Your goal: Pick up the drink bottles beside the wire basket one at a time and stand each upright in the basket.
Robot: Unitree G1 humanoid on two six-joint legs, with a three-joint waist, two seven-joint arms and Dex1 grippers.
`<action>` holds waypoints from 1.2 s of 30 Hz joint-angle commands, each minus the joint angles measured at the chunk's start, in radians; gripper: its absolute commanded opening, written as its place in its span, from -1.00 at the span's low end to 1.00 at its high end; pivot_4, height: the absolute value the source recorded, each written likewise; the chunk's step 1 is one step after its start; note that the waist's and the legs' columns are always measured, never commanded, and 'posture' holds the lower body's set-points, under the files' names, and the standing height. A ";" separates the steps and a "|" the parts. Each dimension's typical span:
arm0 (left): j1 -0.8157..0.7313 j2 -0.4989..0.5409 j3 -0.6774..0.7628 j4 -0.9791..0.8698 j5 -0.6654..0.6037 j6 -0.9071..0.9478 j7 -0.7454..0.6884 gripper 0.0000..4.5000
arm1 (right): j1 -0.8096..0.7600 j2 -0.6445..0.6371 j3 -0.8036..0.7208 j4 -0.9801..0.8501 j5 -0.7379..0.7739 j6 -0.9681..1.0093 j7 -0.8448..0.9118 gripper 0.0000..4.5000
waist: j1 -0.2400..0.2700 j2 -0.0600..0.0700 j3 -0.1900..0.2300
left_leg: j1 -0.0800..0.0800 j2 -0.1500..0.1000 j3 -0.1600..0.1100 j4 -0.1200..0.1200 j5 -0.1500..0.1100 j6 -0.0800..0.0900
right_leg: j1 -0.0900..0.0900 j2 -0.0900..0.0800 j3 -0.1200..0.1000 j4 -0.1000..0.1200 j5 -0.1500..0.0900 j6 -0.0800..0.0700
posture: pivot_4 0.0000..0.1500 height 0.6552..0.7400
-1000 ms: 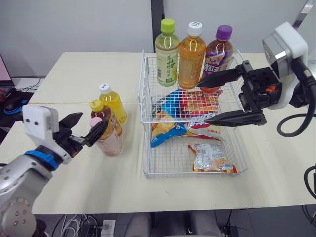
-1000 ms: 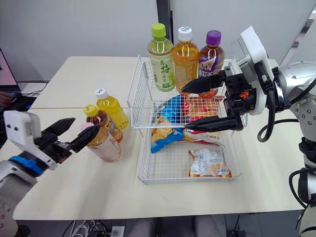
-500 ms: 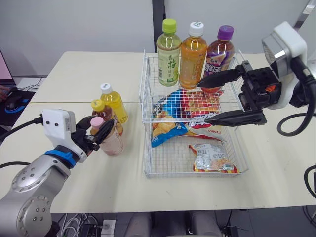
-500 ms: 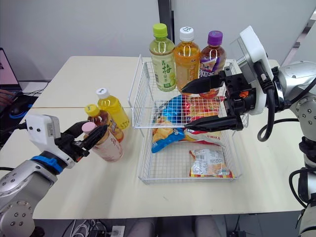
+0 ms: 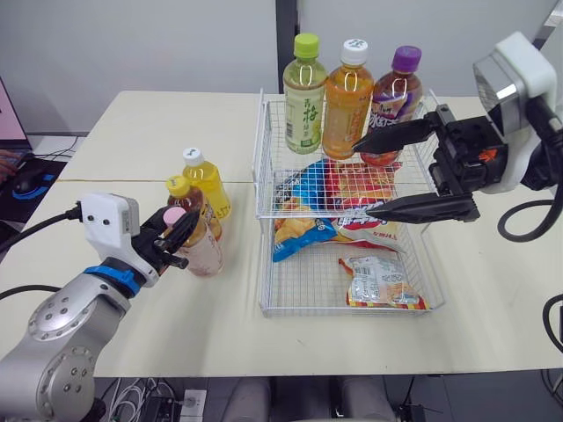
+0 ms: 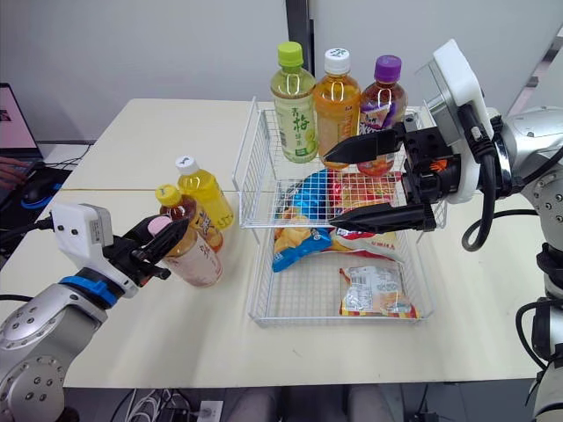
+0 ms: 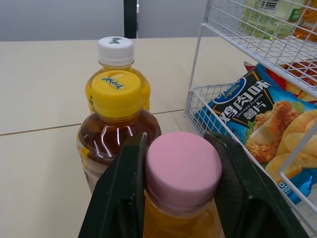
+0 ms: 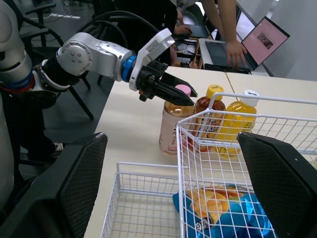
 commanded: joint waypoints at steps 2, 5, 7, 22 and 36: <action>0.008 0.078 0.123 -0.079 -0.131 -0.018 -0.014 -0.37 | -0.016 -0.020 -0.049 -0.011 0.004 -0.009 -0.007 1.00 | 0.000 0.000 0.000 | 0.000 0.000 0.000 0.000 0.000 0.000 | 0.000 0.000 0.000 0.000 0.000 0.000 | 1.00 1.00; -0.034 0.171 0.206 -0.063 -0.244 0.000 -0.003 -0.37 | -0.016 -0.023 -0.050 -0.002 -0.002 -0.015 -0.007 1.00 | 0.000 0.000 0.000 | 0.000 0.001 -0.001 0.000 0.000 0.000 | 0.000 0.000 -0.001 0.000 0.000 0.000 | 1.00 1.00; -0.221 0.457 0.293 0.126 -0.500 0.094 -0.083 -0.37 | -0.021 -0.034 -0.050 0.021 -0.029 -0.034 -0.006 1.00 | 0.000 0.000 0.000 | 0.000 0.001 -0.001 0.000 0.000 0.000 | 0.000 0.000 -0.001 0.000 0.000 0.000 | 1.00 1.00; -0.428 0.819 0.211 0.451 -0.806 0.193 -0.146 -0.37 | -0.006 -0.087 -0.079 0.023 -0.050 -0.036 -0.002 1.00 | -0.023 -0.001 0.008 | 0.012 0.003 0.002 -0.015 0.001 -0.002 | 0.010 0.003 0.001 -0.015 0.004 0.000 | 1.00 1.00; -0.976 0.990 -0.239 0.758 -0.687 0.138 -0.475 -0.37 | 0.040 -0.147 -0.153 -0.013 0.008 0.003 -0.007 1.00 | -0.025 0.000 0.008 | 0.012 0.004 0.004 -0.015 0.001 -0.002 | 0.010 0.007 0.002 -0.015 0.004 0.000 | 1.00 1.00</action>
